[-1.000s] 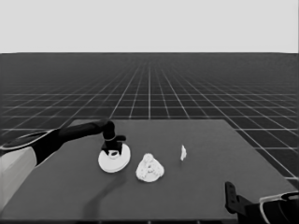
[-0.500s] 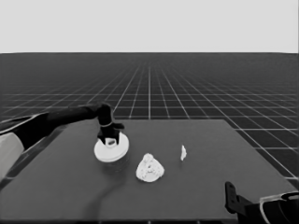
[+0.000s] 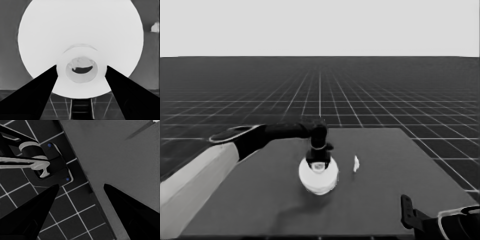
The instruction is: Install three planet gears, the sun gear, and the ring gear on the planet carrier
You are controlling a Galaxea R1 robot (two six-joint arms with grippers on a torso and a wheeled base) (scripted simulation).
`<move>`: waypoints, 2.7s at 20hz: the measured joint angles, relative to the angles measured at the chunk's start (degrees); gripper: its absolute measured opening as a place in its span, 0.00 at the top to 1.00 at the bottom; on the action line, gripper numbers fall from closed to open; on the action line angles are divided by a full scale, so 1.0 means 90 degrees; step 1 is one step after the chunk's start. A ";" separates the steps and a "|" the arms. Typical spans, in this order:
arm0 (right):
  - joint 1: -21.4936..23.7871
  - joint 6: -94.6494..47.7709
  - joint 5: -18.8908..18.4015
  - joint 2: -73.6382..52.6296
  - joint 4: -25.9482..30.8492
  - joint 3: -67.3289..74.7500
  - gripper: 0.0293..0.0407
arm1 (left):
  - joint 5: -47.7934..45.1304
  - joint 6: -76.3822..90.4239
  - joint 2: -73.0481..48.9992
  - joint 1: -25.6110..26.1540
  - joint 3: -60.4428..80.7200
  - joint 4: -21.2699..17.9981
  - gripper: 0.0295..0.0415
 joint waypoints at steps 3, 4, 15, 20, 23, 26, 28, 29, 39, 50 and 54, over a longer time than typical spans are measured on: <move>0.0000 0.0000 0.0000 0.0000 0.0000 0.0000 0.19 | 0.0008 -0.0022 0.0128 0.0009 -0.0123 0.0012 0.55; 0.0000 0.0000 0.0000 0.0000 0.0000 0.0000 0.19 | 0.0009 -0.0024 0.0140 0.0010 -0.0137 0.0013 0.55; 0.0000 0.0000 0.0000 0.0000 0.0000 0.0000 0.19 | -0.0169 0.0202 0.0241 0.0630 -0.0483 0.0608 0.55; 0.0000 0.0000 0.0000 0.0000 0.0000 0.0000 0.19 | -0.0179 0.0435 0.0250 0.0644 -0.0480 0.0604 0.56; 0.0000 0.0000 0.0000 0.0000 0.0000 0.0000 0.19 | -0.0177 0.0599 0.0246 0.0651 -0.0482 0.0604 0.56; 0.0000 0.0000 0.0000 0.0000 0.0000 0.0000 0.19 | -0.0175 0.0766 0.0243 0.0660 -0.0483 0.0603 0.56; 0.0000 0.0000 0.0000 0.0000 0.0000 0.0000 0.19 | -0.0173 0.0877 0.0240 0.0662 -0.0485 0.0604 0.56; 0.0000 0.0000 0.0000 0.0000 0.0000 0.0000 0.19 | -0.0174 0.0932 0.0241 0.0661 -0.0485 0.0604 0.56; 0.0000 0.0000 0.0000 0.0000 0.0000 0.0000 0.19 | -0.0172 0.1488 0.0240 0.0676 -0.0485 0.0603 0.56; 0.0000 0.0000 0.0000 0.0000 0.0000 0.0000 0.19 | -0.0169 0.2098 0.0238 0.0682 -0.0487 0.0602 0.56; 0.0000 0.0000 0.0000 0.0000 0.0000 0.0000 0.19 | -0.0169 0.2320 0.0237 0.0683 -0.0487 0.0601 0.56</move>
